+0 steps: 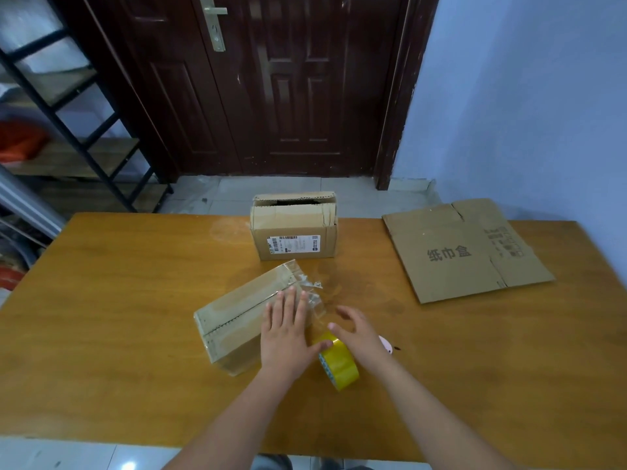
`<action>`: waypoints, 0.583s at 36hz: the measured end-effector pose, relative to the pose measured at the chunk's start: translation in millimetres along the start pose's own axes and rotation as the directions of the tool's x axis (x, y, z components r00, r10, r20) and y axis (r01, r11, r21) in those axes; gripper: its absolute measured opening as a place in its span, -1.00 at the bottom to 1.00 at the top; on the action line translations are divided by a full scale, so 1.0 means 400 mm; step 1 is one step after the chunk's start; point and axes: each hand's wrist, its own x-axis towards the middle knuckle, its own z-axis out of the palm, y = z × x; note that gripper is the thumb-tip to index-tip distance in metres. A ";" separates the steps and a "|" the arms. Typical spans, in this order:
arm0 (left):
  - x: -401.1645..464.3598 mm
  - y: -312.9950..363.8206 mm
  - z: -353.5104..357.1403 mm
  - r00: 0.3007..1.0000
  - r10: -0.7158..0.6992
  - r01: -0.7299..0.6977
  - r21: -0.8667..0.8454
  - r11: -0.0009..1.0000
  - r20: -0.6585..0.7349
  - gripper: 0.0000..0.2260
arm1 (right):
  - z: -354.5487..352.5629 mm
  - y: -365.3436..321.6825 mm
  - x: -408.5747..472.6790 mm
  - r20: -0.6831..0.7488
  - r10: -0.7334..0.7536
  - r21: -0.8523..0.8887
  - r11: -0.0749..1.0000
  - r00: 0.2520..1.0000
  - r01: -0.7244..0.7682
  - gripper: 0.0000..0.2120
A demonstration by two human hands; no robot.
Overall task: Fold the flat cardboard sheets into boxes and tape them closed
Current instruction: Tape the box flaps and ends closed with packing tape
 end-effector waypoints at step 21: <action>0.051 -0.002 -0.066 0.981 0.011 -0.012 -0.002 1.000 -0.194 -0.65 | 0.057 0.008 0.005 0.035 0.064 0.282 0.957 0.997 -0.071 -0.93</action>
